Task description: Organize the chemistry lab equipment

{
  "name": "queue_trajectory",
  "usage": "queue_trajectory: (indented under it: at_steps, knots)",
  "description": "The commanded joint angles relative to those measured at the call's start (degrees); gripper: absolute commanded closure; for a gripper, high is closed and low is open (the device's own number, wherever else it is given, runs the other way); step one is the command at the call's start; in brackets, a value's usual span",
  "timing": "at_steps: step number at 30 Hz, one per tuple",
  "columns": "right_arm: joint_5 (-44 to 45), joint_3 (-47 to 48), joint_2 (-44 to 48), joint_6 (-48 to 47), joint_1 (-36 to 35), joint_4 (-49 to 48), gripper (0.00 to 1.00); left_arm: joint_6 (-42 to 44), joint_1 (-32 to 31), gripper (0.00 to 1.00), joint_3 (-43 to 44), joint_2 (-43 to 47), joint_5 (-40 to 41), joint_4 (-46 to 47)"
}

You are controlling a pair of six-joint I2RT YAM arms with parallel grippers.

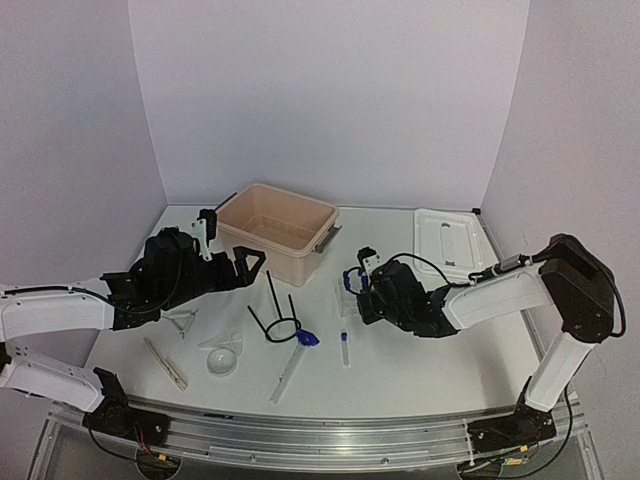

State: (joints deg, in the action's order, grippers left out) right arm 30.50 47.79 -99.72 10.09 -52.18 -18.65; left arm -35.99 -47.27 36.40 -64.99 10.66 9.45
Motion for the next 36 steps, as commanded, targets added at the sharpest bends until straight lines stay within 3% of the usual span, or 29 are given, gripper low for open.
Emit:
queue_trajectory:
  at_steps: [1, 25, 36]
  knots:
    - [1.21, 0.99, -1.06, 0.80, -0.26, -1.05, 1.00, -0.05, -0.02, 0.00, 1.37, 1.09, 0.33, 1.71]
    - [0.95, 0.43, -1.25, 2.98, -0.25, -1.56, 0.97, 0.25, -0.02, 0.00, 2.76, -0.44, -0.26, 1.84]
    - [1.22, 0.05, -0.22, 3.25, -0.21, -1.36, 0.76, 0.14, -0.02, 0.00, 2.84, -0.74, -0.51, 1.97]
